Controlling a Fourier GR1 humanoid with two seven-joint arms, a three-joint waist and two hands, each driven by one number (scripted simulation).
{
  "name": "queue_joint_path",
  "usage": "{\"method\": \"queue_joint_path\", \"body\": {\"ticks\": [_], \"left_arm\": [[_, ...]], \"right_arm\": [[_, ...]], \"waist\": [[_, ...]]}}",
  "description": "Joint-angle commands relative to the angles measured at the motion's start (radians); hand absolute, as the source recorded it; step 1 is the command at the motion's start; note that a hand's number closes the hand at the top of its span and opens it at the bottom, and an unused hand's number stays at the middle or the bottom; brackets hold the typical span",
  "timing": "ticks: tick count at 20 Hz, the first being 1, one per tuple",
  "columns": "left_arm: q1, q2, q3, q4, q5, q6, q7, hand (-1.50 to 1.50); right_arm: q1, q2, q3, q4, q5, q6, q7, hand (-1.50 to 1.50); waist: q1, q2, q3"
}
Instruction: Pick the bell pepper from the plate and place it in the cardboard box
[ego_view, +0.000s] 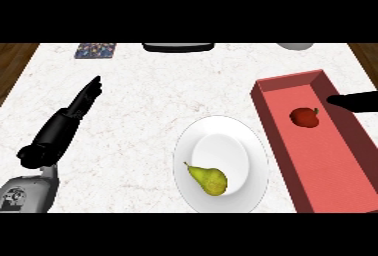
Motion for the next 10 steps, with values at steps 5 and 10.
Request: {"method": "queue_joint_path", "body": {"ticks": [5, 10], "left_arm": [[-0.029, -0.009, -0.005, 0.000, -0.014, 0.009, 0.022, 0.00], [-0.038, -0.032, -0.013, 0.059, -0.024, 0.003, -0.016, 0.00]], "right_arm": [[0.008, 0.105, -0.311, -0.045, -0.205, -0.304, -0.121, -1.50], [0.060, 0.041, -0.423, 0.009, -0.321, -0.323, -0.241, -1.50]], "waist": [[-0.003, 0.006, 0.000], [0.005, 0.008, -0.002]]}}
